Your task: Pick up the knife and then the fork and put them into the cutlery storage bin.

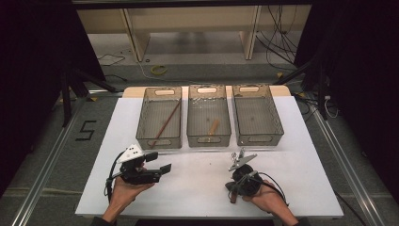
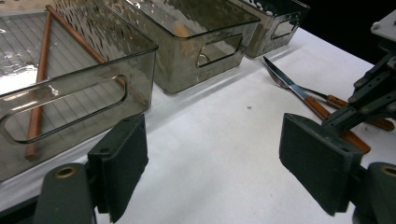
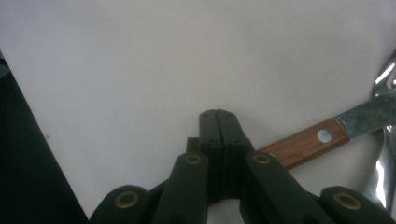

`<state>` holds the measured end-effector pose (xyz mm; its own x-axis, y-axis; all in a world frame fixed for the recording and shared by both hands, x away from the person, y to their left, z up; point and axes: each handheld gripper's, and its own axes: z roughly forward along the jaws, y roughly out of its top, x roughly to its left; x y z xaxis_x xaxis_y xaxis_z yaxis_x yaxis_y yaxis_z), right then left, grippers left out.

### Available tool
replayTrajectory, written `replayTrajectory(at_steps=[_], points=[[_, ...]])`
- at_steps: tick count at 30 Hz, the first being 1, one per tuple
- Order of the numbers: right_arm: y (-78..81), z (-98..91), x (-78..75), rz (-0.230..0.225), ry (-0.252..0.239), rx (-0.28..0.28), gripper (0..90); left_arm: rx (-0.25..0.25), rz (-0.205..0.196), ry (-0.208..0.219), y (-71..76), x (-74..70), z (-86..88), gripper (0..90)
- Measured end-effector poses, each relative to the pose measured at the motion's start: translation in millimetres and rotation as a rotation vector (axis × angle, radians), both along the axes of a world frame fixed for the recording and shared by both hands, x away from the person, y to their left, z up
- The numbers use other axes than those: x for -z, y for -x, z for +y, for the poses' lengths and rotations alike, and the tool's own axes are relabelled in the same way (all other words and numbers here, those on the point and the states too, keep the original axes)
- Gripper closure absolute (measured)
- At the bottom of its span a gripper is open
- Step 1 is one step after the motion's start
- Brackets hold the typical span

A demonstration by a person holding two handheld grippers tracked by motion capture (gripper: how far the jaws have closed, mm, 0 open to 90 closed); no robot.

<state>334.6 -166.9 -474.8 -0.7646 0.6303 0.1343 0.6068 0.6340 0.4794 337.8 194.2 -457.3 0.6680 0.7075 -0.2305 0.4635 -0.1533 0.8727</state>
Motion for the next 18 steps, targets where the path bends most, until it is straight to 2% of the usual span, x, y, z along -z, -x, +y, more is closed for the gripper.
replayTrajectory(at_steps=[11, 18], points=[[10.2, -33.3, -3.1, 0.039, 0.019, 0.028, 90.0, -0.006, -0.003, 0.0, 1.2, 2.8, 2.5, 22.8], [12.6, -51.3, -6.0, 0.044, 0.053, 0.053, 90.0, 0.001, -0.002, -0.009, 2.3, 4.5, -0.1, 22.7]])
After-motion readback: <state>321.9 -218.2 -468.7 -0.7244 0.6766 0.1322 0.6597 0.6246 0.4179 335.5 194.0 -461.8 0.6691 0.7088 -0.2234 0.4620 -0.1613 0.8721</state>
